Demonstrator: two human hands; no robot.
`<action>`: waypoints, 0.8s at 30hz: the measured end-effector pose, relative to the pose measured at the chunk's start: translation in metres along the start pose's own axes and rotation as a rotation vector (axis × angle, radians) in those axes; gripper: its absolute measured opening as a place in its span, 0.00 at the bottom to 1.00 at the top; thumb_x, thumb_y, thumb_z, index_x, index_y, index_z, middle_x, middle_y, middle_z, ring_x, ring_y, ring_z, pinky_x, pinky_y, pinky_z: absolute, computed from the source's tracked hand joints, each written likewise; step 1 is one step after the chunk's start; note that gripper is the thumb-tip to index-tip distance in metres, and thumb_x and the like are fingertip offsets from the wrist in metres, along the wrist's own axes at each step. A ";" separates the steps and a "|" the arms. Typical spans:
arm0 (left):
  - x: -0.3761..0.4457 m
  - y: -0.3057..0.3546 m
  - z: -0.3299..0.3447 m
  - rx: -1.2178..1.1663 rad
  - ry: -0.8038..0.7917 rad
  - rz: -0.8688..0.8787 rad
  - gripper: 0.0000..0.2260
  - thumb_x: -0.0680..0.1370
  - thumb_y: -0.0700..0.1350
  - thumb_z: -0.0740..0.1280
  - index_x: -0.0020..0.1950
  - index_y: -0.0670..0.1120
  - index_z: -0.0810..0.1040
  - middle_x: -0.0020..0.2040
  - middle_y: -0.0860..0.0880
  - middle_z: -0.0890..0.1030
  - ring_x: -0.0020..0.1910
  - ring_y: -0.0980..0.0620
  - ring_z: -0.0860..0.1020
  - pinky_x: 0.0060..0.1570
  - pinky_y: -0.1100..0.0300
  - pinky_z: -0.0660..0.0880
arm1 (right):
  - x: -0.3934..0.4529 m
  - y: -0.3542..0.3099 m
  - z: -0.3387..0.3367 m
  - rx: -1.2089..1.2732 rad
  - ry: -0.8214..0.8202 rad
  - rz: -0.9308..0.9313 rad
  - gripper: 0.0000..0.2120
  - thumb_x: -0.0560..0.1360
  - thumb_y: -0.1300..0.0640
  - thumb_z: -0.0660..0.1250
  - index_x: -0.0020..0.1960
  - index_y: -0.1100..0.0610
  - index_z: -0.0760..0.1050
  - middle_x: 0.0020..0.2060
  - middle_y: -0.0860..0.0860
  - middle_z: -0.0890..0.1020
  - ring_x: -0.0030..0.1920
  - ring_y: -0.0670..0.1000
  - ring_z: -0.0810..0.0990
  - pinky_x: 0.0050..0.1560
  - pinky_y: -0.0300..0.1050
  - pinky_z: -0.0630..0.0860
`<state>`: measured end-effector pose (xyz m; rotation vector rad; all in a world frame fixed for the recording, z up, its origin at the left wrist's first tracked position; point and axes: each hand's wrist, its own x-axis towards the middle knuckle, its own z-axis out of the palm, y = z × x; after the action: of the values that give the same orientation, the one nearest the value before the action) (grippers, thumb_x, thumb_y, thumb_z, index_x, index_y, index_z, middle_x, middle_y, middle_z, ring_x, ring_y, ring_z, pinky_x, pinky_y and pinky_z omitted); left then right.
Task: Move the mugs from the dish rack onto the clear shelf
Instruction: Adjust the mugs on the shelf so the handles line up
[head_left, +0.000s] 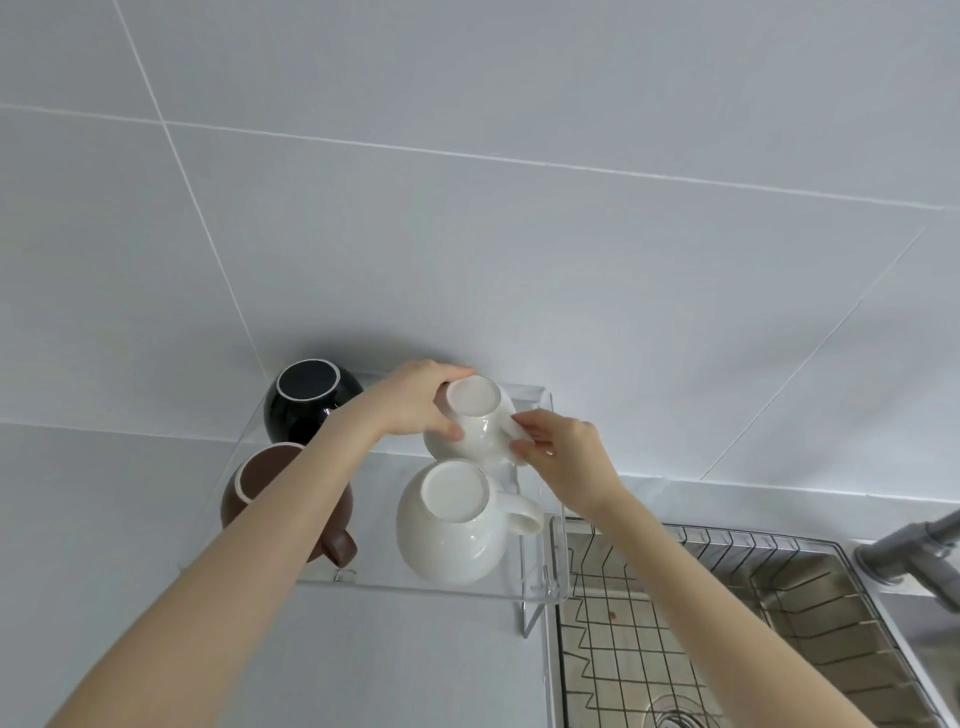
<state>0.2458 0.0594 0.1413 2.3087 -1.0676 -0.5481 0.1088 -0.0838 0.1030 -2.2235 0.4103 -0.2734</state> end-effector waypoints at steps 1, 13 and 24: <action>-0.001 0.001 0.001 0.014 0.031 0.000 0.32 0.65 0.43 0.75 0.67 0.49 0.68 0.62 0.45 0.76 0.61 0.47 0.72 0.60 0.54 0.69 | 0.004 0.001 -0.003 0.024 -0.023 0.004 0.12 0.71 0.65 0.67 0.54 0.59 0.78 0.48 0.55 0.85 0.49 0.52 0.82 0.53 0.37 0.77; -0.012 0.007 0.015 0.062 0.232 -0.063 0.25 0.64 0.46 0.76 0.56 0.38 0.75 0.53 0.40 0.80 0.57 0.42 0.73 0.54 0.49 0.72 | 0.040 -0.001 -0.027 0.085 -0.208 0.025 0.12 0.68 0.70 0.68 0.49 0.60 0.79 0.42 0.55 0.83 0.41 0.49 0.81 0.43 0.28 0.76; -0.012 0.007 0.014 0.064 0.258 -0.068 0.22 0.62 0.46 0.76 0.50 0.37 0.77 0.45 0.37 0.81 0.49 0.42 0.75 0.47 0.53 0.73 | 0.039 0.001 -0.024 0.136 -0.210 0.039 0.12 0.68 0.70 0.67 0.47 0.56 0.79 0.44 0.57 0.84 0.40 0.47 0.81 0.47 0.32 0.77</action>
<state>0.2265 0.0605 0.1363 2.3987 -0.8978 -0.2344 0.1365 -0.1162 0.1188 -2.0828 0.3106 -0.0442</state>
